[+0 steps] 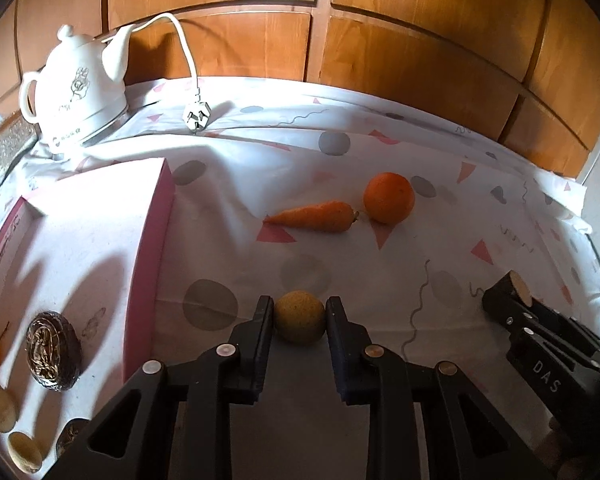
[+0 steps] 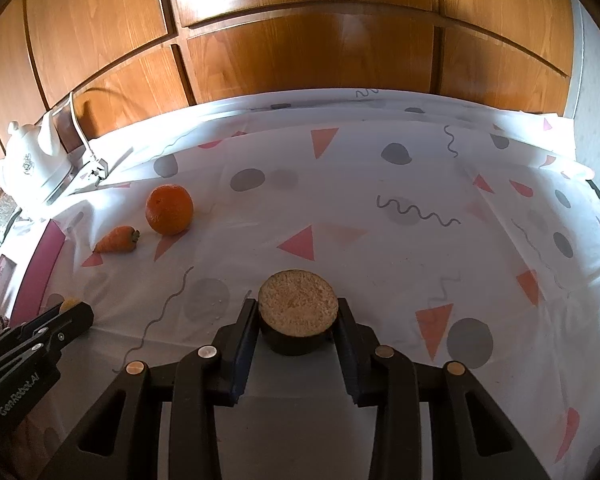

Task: Organize fruits
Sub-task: 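Carry the yellow fruit with the left tool and cylinder with the right tool into the tray, releasing both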

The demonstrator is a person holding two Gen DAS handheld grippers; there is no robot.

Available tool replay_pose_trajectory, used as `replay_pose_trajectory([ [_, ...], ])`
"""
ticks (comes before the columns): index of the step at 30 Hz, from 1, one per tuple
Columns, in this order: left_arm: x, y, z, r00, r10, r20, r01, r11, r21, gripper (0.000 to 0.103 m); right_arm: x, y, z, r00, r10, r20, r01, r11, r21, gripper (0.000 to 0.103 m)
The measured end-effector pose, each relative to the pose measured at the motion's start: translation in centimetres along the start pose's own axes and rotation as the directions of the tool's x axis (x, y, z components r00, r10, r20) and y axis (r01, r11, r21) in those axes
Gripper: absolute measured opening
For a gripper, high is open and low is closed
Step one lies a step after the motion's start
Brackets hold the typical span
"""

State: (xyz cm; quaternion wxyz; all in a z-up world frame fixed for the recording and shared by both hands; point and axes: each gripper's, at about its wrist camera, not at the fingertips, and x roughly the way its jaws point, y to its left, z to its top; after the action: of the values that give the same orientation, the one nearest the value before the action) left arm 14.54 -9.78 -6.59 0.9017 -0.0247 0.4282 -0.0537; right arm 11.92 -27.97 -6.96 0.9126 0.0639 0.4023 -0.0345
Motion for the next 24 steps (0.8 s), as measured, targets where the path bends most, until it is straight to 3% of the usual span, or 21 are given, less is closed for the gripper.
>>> replay_pose_trajectory([
  [24, 0.1, 0.1, -0.3, 1.000, 0.000, 0.027, 0.000, 1.000, 0.009, 0.027, -0.7, 0.1, -1.1, 1.000, 0.008, -0.002, -0.008, 1.000, 0.000, 0.037],
])
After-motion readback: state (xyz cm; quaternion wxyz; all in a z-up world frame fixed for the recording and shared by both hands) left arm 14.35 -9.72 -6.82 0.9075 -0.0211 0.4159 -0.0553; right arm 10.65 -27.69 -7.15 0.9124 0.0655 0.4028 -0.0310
